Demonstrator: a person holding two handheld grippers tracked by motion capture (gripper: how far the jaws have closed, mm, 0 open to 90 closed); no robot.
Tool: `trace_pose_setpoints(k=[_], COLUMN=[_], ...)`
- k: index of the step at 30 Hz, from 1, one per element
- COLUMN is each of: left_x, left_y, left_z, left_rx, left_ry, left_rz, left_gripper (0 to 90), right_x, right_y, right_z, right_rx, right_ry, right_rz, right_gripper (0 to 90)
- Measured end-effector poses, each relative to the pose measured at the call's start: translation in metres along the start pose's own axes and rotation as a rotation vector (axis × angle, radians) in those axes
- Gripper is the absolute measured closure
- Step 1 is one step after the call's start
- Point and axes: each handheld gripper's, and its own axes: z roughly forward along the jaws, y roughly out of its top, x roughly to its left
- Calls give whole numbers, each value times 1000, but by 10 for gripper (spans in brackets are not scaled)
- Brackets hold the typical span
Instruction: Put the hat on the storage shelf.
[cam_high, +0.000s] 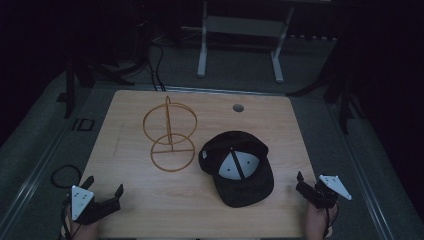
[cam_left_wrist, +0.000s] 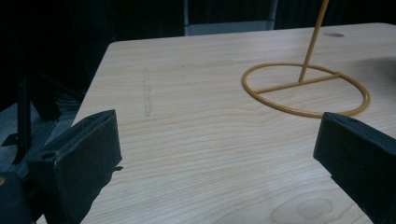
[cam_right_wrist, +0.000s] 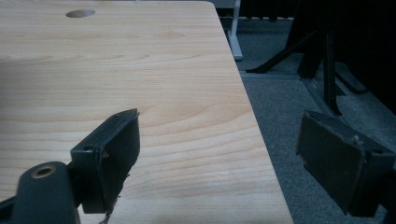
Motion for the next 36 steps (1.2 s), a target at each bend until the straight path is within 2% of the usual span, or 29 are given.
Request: trace_pose_setpoints(k=[8,13,15,18,19,20,22,26,27,28,30,31,32,33,34,36], left_x=[1,1,1,0,0,0,0,1,1,1,1,1,1,1,1,1], left_y=[0,0,0,0,0,0,0,0,0,0,0,0,0,0,0,0], left_z=[0,0,0,0,0,0,0,0,0,0,0,0,0,0,0,0], left_rx=[-8,-5,-5,-3,-3,0,1,2,2,-1,-1,-1,1,1,1,1], left_ry=[-7,-11,-11,-15,-15,-17,-17,-18,-18,-17,-18,-18,-20,-20,-20,-21], left_rz=[-10,-11,-11,-5,-5,-3,-3,-6,-6,-10,-12,-12,-15,-15,-17,-17], left_gripper=[11,11,11,12,11,12,12,12,12,12,12,12,12,12,12,12], right_x=[2,1,-1,-3,-3,-1,3,17,17,24,30,30,37,37,42,47], right_y=[1,4,7,22,22,34,43,66,66,76,85,85,95,95,103,110], right_z=[1,1,-1,-4,-4,-8,-10,-15,-15,-17,-19,-19,-20,-20,-20,-20], right_rx=[0,4,-4,-13,-13,-41,-50,-65,-65,-80,-90,-90,-89,-89,-95,-94], right_ry=[35,43,62,127,127,178,199,275,275,294,327,327,358,358,396,412], right_rz=[-31,-26,-23,-4,-4,-14,-41,-106,-106,-143,-174,-174,-199,-199,-224,-250], right_gripper=[137,137,137,137,137,136,135,128,128,125,122,122,122,122,122,122])
